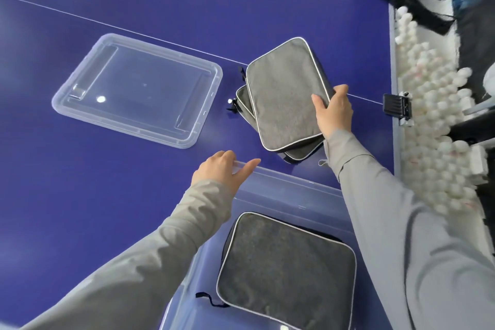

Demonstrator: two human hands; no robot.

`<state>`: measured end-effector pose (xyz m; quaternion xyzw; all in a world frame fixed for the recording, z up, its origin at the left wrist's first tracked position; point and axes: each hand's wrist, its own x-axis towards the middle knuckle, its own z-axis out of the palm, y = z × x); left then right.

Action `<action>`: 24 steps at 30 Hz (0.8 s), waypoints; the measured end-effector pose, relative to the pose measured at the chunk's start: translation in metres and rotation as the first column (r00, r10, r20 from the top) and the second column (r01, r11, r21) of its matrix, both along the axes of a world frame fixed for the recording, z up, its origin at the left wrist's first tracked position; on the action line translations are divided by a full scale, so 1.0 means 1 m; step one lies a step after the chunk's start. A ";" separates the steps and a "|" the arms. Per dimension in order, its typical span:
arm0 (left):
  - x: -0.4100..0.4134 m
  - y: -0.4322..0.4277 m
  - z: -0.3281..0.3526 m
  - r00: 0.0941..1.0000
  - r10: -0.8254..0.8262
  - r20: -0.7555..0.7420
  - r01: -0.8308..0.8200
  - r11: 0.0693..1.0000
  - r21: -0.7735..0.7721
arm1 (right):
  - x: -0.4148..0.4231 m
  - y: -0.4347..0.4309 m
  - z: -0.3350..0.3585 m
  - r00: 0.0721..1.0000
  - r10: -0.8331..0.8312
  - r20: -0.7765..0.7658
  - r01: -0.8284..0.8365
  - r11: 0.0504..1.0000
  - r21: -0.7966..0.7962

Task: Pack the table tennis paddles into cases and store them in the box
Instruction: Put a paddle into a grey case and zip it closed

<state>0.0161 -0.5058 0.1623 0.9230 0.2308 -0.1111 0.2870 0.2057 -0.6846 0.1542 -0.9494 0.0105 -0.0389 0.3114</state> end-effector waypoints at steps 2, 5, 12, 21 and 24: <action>0.000 0.000 0.002 1.000 -0.004 -0.005 0.004 1.000 -0.001 | -0.008 0.003 0.021 0.997 -0.023 0.073 0.020 0.999 0.038; -0.003 0.001 0.003 0.999 0.027 0.020 -0.026 0.998 -0.060 | -0.030 0.009 0.052 0.981 -0.056 0.183 0.025 0.986 0.167; -0.011 0.064 0.037 0.789 0.603 0.114 -0.245 0.480 -0.843 | -0.119 0.071 0.106 0.958 -0.068 0.278 -0.055 0.909 0.412; -0.067 0.294 0.046 0.708 0.654 0.268 -0.030 0.407 -0.913 | -0.252 0.265 0.070 0.987 0.042 0.157 -0.115 0.862 0.493; -0.114 0.368 0.035 0.716 0.625 0.311 -0.056 0.495 -0.867 | -0.293 0.339 0.040 0.997 0.071 -0.039 -0.045 0.886 0.462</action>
